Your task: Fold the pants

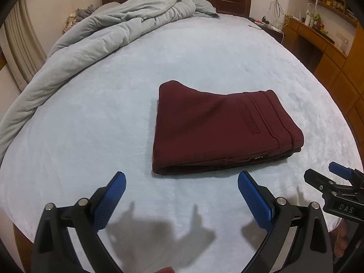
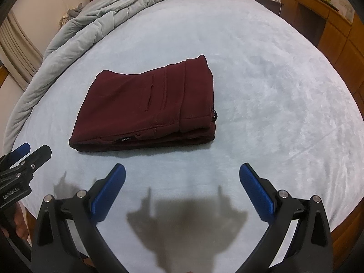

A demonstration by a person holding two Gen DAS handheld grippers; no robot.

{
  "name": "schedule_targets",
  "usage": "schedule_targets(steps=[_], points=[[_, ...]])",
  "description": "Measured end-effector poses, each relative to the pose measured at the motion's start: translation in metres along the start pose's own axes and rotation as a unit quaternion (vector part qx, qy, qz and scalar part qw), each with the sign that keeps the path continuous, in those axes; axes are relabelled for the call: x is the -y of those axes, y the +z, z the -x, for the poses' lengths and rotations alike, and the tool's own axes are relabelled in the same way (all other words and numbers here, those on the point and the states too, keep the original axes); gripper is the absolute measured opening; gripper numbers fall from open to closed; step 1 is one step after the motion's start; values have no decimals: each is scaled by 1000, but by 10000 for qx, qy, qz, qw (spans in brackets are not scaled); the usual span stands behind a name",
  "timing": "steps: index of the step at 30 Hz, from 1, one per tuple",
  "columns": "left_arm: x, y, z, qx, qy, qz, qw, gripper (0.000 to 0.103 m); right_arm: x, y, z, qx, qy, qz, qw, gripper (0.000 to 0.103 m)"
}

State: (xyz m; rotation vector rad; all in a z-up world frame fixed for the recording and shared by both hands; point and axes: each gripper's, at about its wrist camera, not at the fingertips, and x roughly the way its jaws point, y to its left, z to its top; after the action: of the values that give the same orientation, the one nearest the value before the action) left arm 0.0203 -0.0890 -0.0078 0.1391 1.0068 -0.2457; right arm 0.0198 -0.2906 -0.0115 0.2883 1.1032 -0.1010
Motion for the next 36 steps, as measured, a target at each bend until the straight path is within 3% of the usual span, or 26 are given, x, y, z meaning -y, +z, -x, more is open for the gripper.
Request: schedule_targets(steps=[36], points=[[2,2,7,57,-54,18,10000,99,-2,1,4,-9,-10,10,10000,100]])
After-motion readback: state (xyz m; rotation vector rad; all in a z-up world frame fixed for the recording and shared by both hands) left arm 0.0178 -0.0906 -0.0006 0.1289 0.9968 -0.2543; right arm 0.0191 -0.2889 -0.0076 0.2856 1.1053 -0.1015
